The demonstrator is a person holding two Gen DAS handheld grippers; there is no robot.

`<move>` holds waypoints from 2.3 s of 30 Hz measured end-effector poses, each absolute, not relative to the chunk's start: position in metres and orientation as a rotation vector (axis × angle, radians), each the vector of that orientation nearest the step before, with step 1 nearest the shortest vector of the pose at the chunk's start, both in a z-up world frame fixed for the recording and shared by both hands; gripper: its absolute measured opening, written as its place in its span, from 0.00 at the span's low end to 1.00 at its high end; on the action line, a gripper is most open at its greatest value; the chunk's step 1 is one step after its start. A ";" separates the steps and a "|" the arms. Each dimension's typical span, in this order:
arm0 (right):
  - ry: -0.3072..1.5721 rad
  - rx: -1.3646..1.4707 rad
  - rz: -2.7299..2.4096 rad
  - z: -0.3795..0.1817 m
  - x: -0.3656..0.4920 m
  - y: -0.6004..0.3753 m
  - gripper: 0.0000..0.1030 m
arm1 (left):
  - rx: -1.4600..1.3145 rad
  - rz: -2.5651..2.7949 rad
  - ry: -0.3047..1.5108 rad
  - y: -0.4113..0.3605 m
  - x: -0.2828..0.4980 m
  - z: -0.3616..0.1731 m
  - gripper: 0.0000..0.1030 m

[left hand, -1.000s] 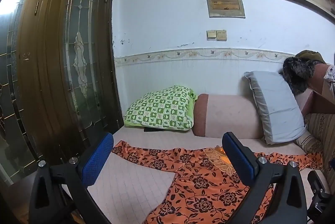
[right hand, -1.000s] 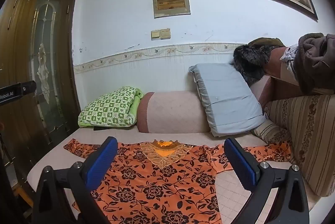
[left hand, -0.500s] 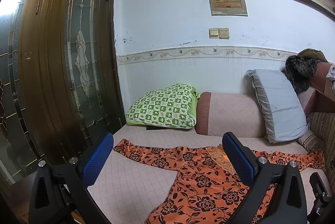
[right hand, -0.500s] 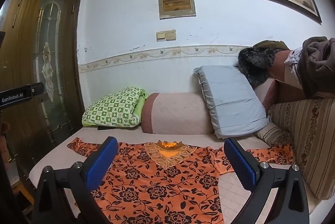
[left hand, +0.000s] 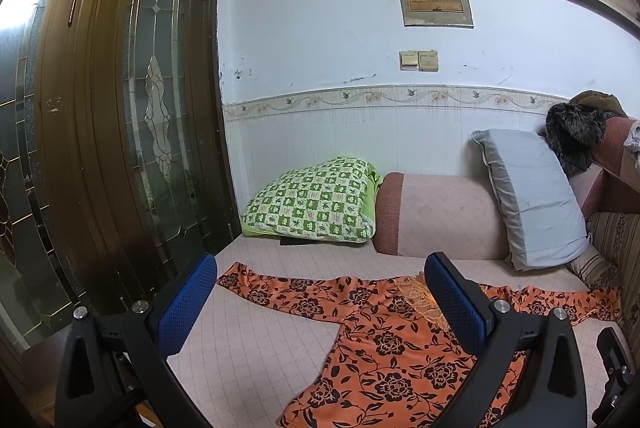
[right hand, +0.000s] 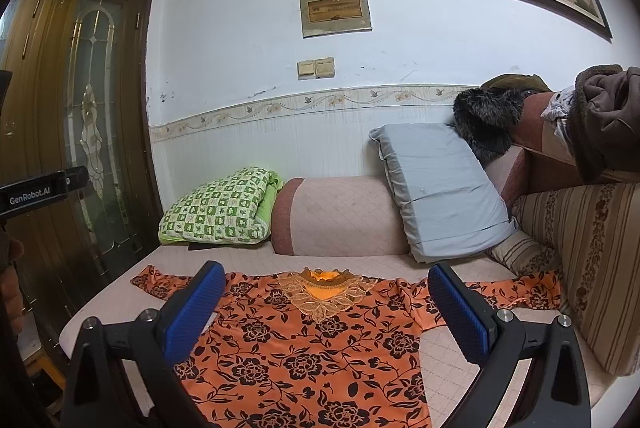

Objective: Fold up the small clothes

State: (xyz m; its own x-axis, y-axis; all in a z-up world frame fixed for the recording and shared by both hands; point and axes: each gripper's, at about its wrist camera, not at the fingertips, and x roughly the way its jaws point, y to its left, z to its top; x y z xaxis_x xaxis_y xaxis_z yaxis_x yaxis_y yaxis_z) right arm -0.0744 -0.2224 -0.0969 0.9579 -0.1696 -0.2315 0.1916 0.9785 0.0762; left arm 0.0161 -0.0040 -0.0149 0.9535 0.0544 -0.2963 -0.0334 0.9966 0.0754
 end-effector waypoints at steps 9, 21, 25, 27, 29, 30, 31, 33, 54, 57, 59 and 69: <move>0.225 0.103 -0.184 -0.098 -0.076 -0.223 0.99 | 0.070 0.046 0.304 -0.004 0.016 -0.015 1.00; 0.231 0.102 -0.186 -0.098 -0.076 -0.223 0.99 | 0.068 0.047 0.315 -0.003 0.018 -0.020 1.00; 0.238 0.107 -0.186 -0.101 -0.074 -0.224 0.99 | 0.073 0.047 0.322 -0.004 0.020 -0.022 1.00; 0.242 0.108 -0.187 -0.102 -0.072 -0.225 0.99 | 0.073 0.048 0.326 -0.005 0.023 -0.024 1.00; 0.247 0.110 -0.187 -0.103 -0.070 -0.226 0.99 | 0.075 0.048 0.330 -0.006 0.026 -0.025 1.00; 0.249 0.111 -0.187 -0.104 -0.069 -0.227 0.99 | 0.076 0.048 0.333 -0.007 0.027 -0.026 1.00; 0.251 0.111 -0.187 -0.105 -0.067 -0.228 0.99 | 0.077 0.048 0.336 -0.008 0.029 -0.027 1.00; 0.256 0.115 -0.191 -0.108 -0.064 -0.230 0.99 | 0.082 0.048 0.341 -0.010 0.032 -0.029 1.00; 0.468 0.239 -0.403 -0.198 0.015 -0.359 0.99 | 0.185 -0.014 0.532 -0.093 0.159 -0.122 1.00; 0.512 0.259 -0.470 -0.217 0.026 -0.399 0.99 | 0.183 -0.038 0.581 -0.115 0.190 -0.148 1.00; 0.540 0.287 -0.516 -0.228 0.029 -0.432 0.99 | 0.177 -0.067 0.641 -0.134 0.215 -0.173 1.00; 0.558 0.855 -0.632 -0.315 0.010 -0.654 0.99 | 0.179 -0.202 0.989 -0.201 0.290 -0.323 1.00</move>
State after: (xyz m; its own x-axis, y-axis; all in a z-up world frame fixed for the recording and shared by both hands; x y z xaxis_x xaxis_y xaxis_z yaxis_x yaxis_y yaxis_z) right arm 0.0100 -0.6539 -0.3149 0.6851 -0.2797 -0.6726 0.7022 0.4992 0.5077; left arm 0.2899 -0.2012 -0.3235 0.5340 -0.0878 -0.8409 0.2495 0.9667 0.0575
